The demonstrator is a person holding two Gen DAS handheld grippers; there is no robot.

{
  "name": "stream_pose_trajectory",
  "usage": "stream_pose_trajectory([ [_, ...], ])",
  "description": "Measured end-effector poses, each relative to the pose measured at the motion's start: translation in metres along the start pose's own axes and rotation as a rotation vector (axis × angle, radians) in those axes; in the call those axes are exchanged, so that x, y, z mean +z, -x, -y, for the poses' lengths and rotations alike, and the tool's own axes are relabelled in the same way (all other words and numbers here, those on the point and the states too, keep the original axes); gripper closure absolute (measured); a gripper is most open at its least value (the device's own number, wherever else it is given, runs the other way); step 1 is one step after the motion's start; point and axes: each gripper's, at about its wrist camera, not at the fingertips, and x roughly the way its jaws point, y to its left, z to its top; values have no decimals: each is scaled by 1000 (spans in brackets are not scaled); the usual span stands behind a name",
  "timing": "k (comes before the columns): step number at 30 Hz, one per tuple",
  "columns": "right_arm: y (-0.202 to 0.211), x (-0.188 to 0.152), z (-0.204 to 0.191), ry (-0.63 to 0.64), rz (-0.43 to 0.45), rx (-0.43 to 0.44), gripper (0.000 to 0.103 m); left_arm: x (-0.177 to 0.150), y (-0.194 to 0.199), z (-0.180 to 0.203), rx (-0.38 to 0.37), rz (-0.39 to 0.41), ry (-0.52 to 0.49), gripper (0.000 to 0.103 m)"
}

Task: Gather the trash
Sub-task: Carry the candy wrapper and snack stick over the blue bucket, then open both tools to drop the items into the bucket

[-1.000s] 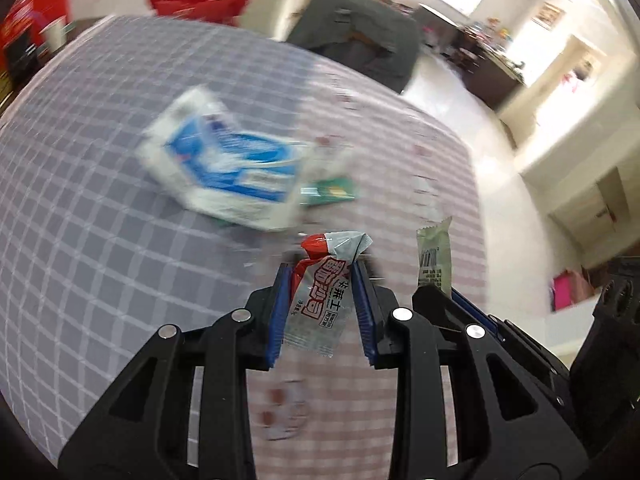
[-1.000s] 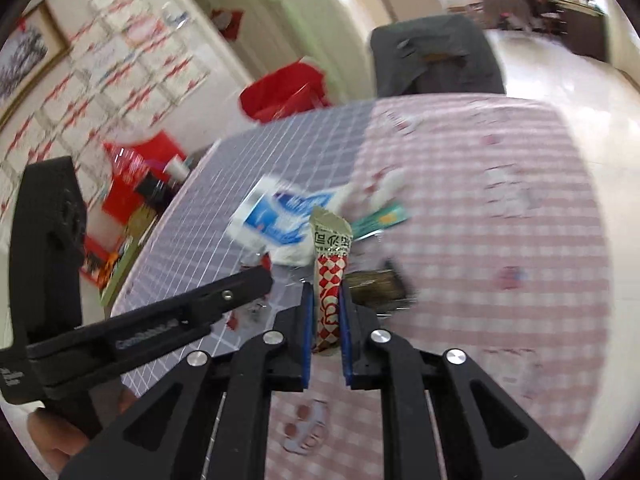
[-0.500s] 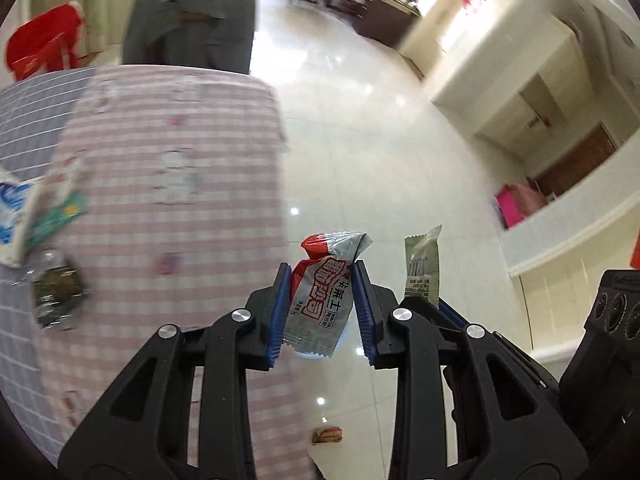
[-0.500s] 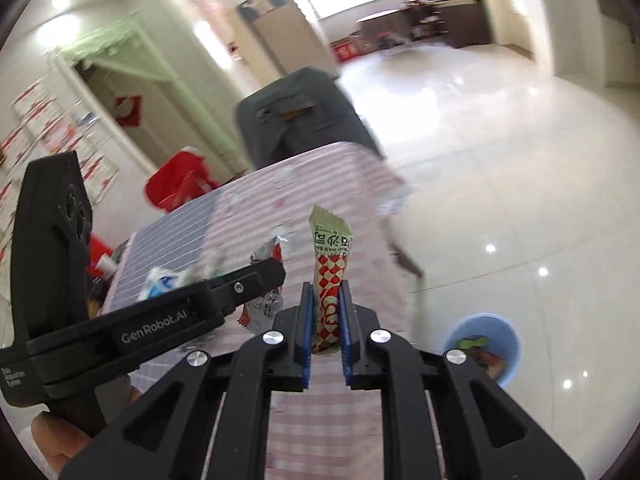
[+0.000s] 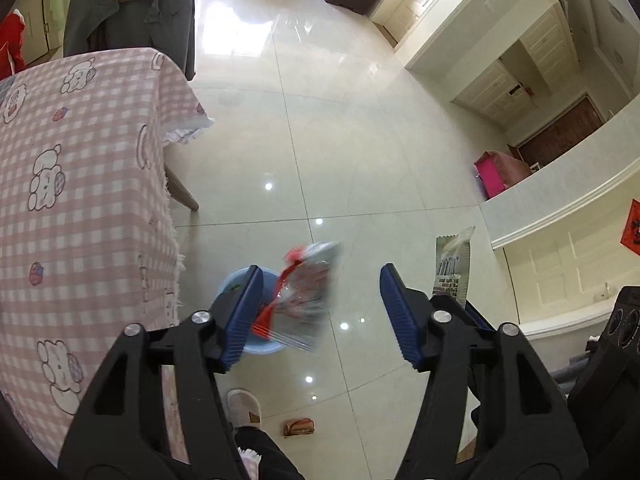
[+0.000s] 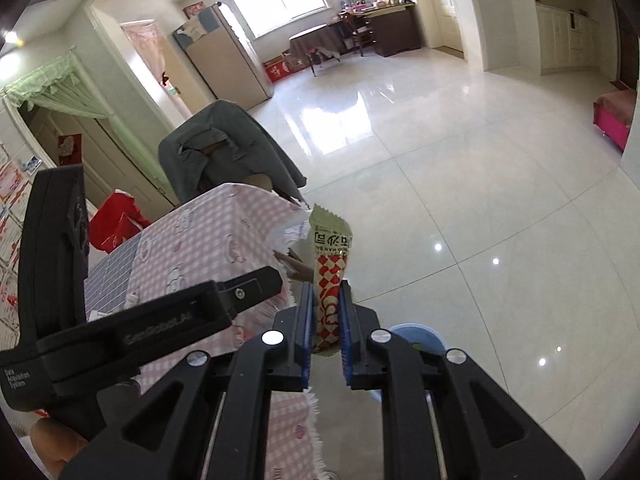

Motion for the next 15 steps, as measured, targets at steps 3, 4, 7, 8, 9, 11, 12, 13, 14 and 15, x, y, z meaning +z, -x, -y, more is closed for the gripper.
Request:
stream_pose_trajectory([
  [3, -3, 2, 8, -16, -9, 4, 91, 1, -4, 3, 23, -17, -8, 43],
  [4, -5, 2, 10, -18, -15, 7, 91, 1, -6, 3, 28, -20, -5, 43],
  [7, -8, 4, 13, -21, -22, 19, 90, 4, -7, 3, 53, -21, -3, 43],
  [8, -7, 4, 14, -20, -24, 22, 90, 5, -9, 2, 58, -20, -2, 43],
  [9, -7, 3, 15, -18, -27, 26, 90, 5, -9, 2, 64, -19, -1, 43],
  [11, -9, 4, 15, -17, -31, 31, 90, 6, -9, 0, 74, -20, 1, 42],
  [12, -10, 6, 14, -15, -32, 32, 90, 7, -9, -1, 78, -18, 1, 42],
  [13, -10, 6, 15, -13, -34, 33, 90, 7, -9, -2, 83, -17, 2, 42],
  [14, -9, 7, 16, -12, -35, 34, 89, 8, -8, -3, 85, -16, 3, 42],
  [15, -9, 7, 16, -11, -34, 33, 89, 8, -7, -3, 86, -14, 4, 42],
])
